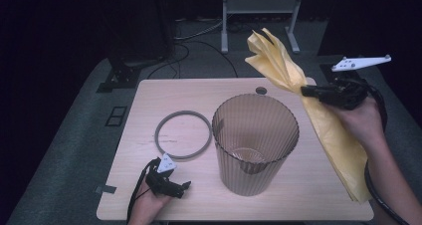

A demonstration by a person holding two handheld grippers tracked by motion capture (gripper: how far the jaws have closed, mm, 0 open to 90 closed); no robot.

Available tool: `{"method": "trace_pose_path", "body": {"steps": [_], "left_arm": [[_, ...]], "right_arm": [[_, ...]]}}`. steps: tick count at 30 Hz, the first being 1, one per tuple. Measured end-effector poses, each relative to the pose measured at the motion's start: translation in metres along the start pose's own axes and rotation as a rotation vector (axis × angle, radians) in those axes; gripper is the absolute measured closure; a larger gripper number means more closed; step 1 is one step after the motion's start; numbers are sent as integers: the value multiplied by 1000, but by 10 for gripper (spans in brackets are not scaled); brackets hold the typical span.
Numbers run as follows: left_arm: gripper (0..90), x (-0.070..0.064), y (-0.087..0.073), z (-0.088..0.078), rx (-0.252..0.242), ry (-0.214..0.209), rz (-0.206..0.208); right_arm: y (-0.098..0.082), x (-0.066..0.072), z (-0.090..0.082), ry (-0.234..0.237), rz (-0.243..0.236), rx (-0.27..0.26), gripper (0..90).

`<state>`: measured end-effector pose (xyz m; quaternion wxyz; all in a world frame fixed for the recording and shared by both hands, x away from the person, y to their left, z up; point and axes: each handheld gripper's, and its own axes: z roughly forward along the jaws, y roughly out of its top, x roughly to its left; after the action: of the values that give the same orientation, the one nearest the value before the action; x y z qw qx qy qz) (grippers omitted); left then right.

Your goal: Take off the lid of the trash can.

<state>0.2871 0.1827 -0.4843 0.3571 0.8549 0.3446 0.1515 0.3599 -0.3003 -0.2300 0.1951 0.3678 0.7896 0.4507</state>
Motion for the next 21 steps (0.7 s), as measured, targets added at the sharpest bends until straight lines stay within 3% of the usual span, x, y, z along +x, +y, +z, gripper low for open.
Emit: {"method": "trace_pose_path", "body": {"steps": [10,21], "left_arm": [[0,0,0,0,-1,1,1],[0,0,0,0,2,0,2]], "right_arm": [[53,37,2,73,-69,-27,895],[90,87,35,166,-155,12,895]]}}
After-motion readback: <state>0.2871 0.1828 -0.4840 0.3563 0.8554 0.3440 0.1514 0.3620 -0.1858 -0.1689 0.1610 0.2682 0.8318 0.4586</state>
